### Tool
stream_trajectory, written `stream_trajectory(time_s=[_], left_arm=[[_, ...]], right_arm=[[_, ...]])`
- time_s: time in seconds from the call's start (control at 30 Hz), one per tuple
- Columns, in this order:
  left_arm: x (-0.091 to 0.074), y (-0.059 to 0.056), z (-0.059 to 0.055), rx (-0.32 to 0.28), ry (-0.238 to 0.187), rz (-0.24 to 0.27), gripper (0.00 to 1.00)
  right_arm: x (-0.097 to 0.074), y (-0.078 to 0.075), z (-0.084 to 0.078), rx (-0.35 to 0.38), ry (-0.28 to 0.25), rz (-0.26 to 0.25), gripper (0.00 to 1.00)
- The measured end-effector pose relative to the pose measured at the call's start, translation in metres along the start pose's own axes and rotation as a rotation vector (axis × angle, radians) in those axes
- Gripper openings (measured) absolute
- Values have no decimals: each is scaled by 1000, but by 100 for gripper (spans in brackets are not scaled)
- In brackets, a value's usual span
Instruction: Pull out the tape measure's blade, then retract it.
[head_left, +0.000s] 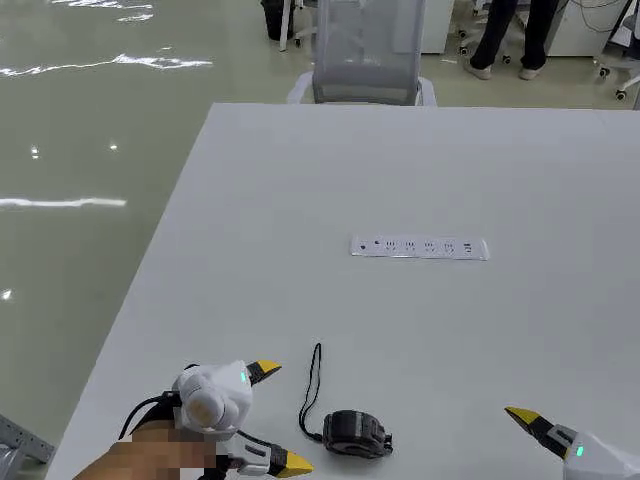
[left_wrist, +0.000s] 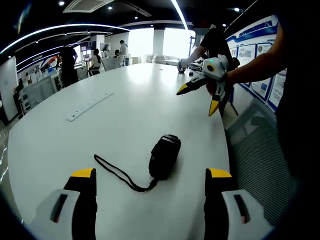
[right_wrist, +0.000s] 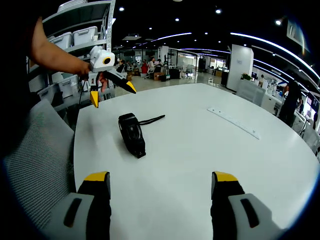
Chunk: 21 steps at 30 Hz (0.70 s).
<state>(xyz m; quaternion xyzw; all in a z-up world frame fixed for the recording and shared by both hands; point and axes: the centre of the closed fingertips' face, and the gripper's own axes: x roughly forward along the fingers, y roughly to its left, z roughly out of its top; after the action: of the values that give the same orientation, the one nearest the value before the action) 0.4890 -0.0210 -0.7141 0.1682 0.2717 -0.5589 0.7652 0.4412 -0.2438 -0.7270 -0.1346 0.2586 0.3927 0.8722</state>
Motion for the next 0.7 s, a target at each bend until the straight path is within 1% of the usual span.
stream_trajectory(time_s=[0.27, 0.47, 0.6, 0.7], left_arm=[[16, -5, 3, 50, 35, -43, 82], [27, -6, 9, 85, 54, -79, 78], [32, -7, 12, 101, 64, -96, 77], [35, -7, 12, 109, 72, -108, 76]], right_arm=[[11, 4, 0, -20, 13, 41, 81], [19, 6, 6, -37, 15, 64, 80], [25, 6, 10, -48, 17, 78, 80], [30, 8, 11, -55, 22, 90, 79]])
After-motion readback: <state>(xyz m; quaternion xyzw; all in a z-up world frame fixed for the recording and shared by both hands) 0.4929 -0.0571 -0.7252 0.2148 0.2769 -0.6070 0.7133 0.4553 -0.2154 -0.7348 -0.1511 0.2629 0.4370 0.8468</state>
